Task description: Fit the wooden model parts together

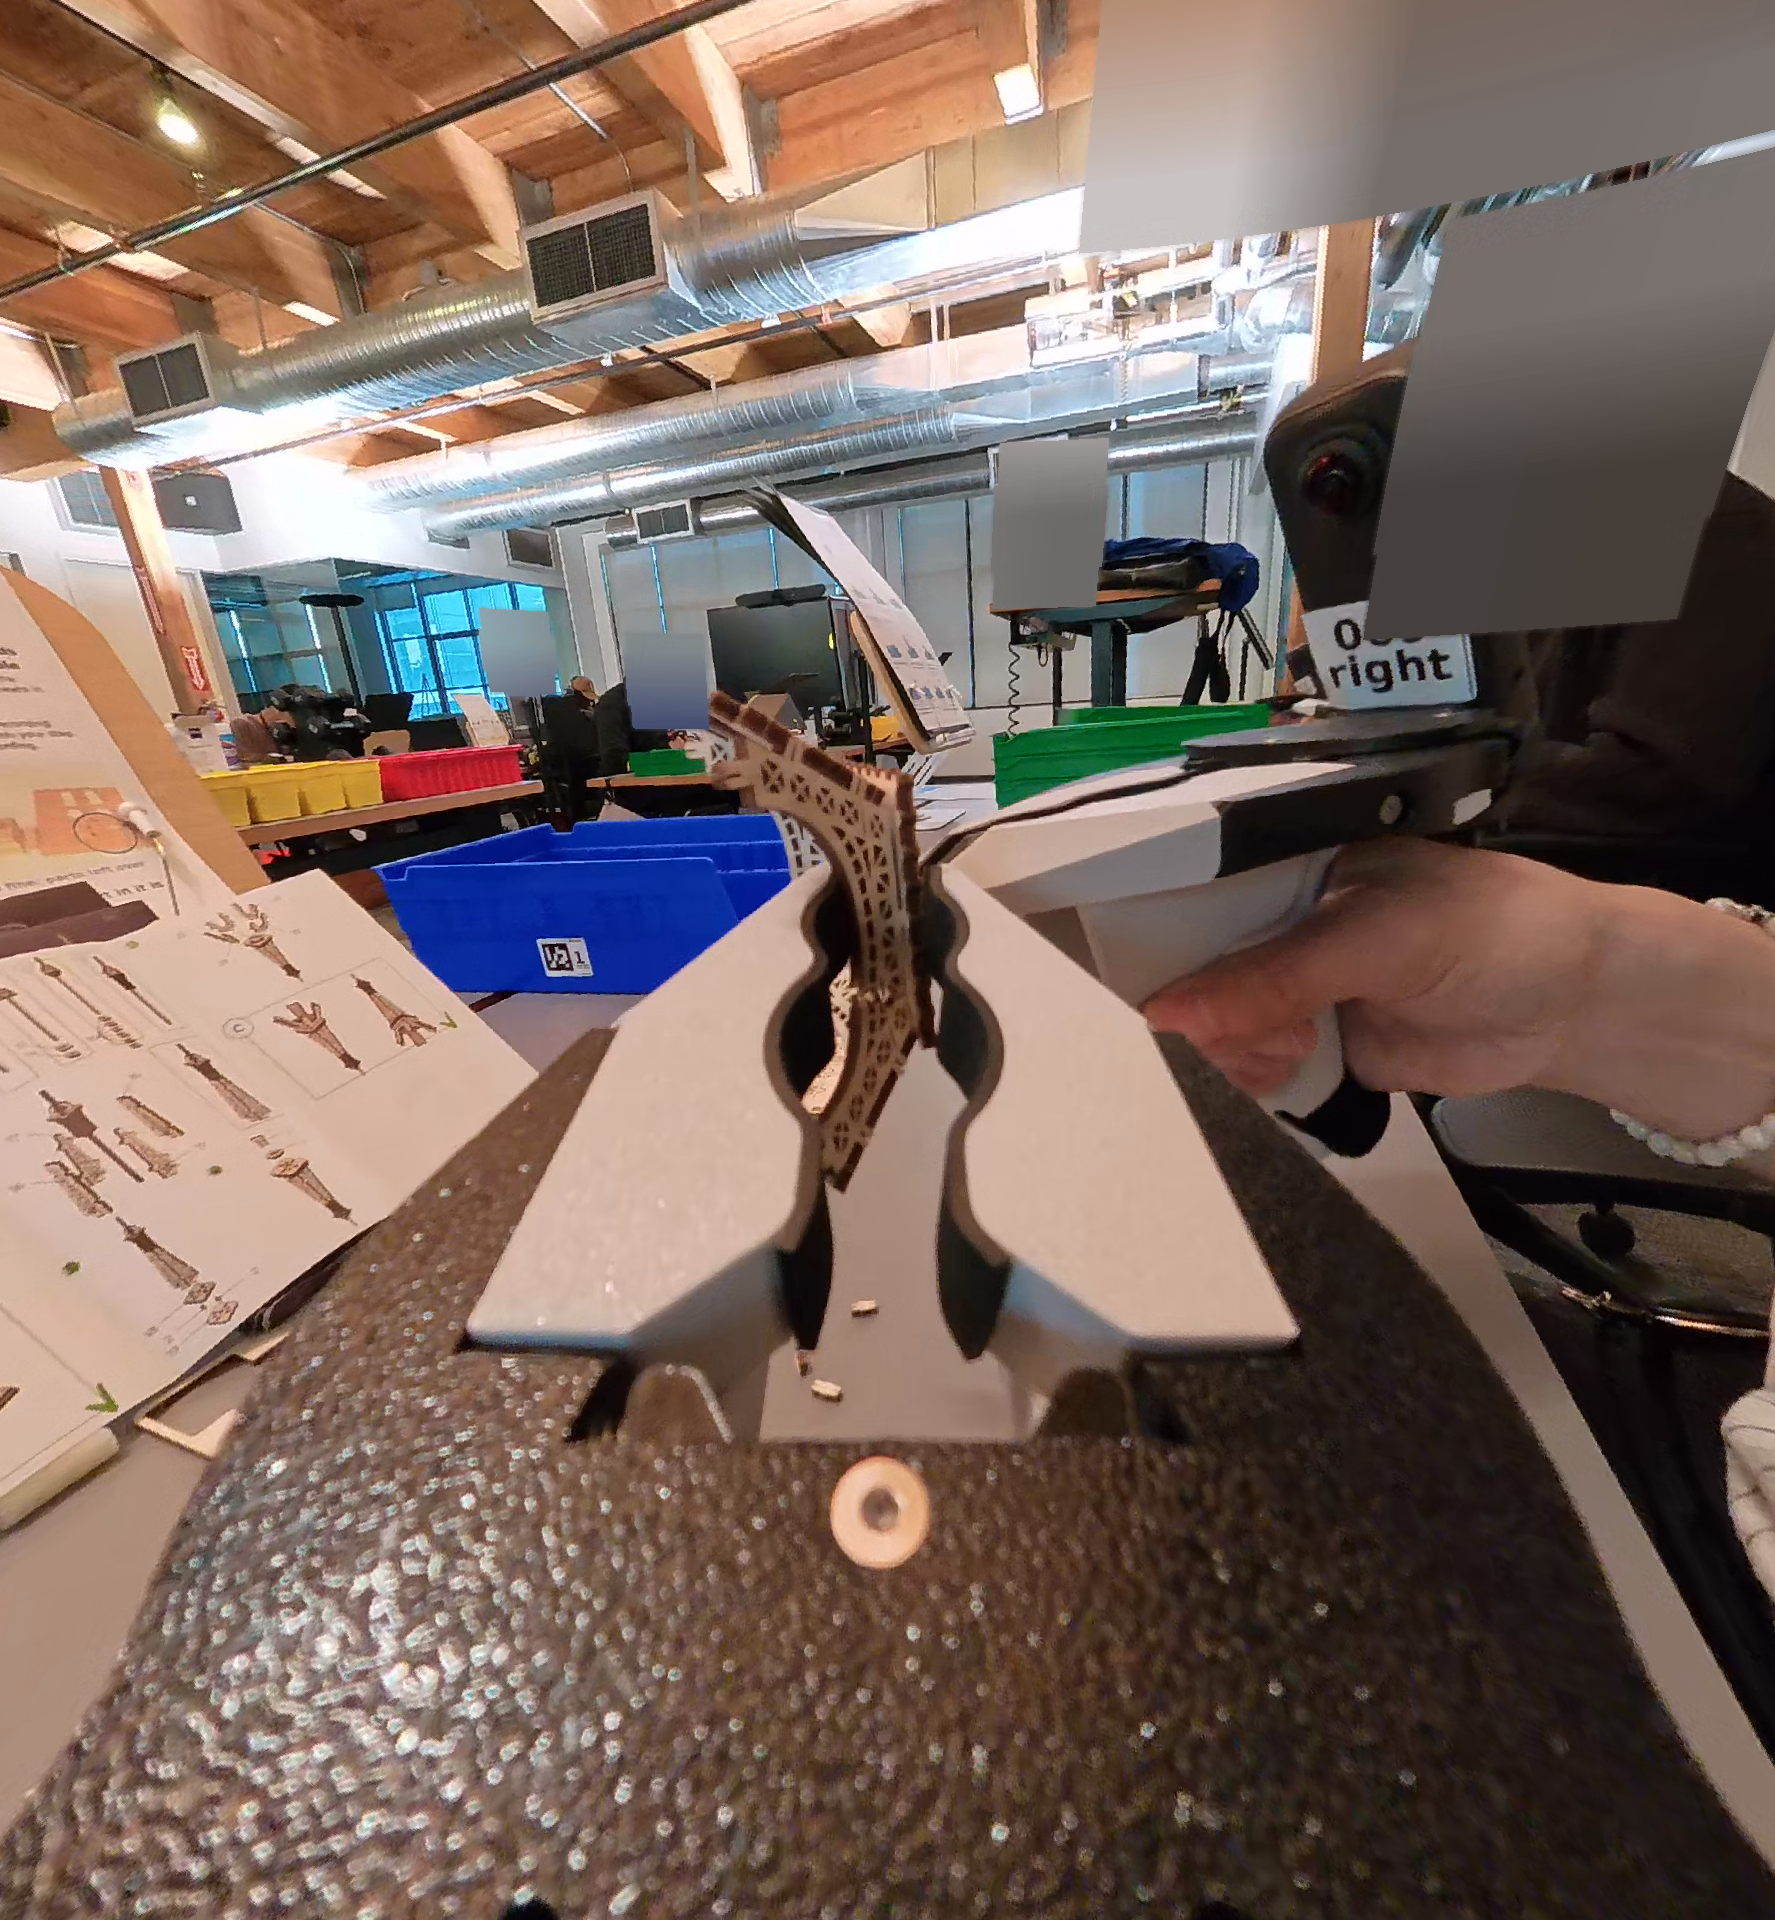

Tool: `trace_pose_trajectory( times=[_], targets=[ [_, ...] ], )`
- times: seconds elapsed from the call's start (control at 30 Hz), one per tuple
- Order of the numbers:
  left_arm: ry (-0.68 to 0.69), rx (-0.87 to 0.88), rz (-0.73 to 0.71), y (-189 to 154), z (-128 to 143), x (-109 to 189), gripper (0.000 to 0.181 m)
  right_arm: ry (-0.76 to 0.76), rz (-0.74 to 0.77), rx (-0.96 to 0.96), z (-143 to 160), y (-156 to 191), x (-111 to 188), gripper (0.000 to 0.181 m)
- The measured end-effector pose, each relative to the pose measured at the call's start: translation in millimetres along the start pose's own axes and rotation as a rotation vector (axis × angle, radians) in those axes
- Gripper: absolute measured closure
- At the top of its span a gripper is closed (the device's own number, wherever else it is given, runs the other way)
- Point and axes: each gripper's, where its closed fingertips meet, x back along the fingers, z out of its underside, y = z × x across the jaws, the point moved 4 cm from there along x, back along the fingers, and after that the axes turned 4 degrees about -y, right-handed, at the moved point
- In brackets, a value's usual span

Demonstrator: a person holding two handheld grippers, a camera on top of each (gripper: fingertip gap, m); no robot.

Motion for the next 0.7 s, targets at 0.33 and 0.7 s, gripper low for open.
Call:
trace_pose_trajectory(
  times=[0.33, 0.7],
  targets=[
    [-0.072, 0.089, 0.020, 5, -10, 2, 0.170, 0.014, 0.014, 0.024, -10, 6, -3, 0.175],
    [-0.091, 0.092, 0.021, 2, -10, 1, 0.170, 0.010, 0.048, 0.076, -13, 7, -1, 0.180]
  ],
)
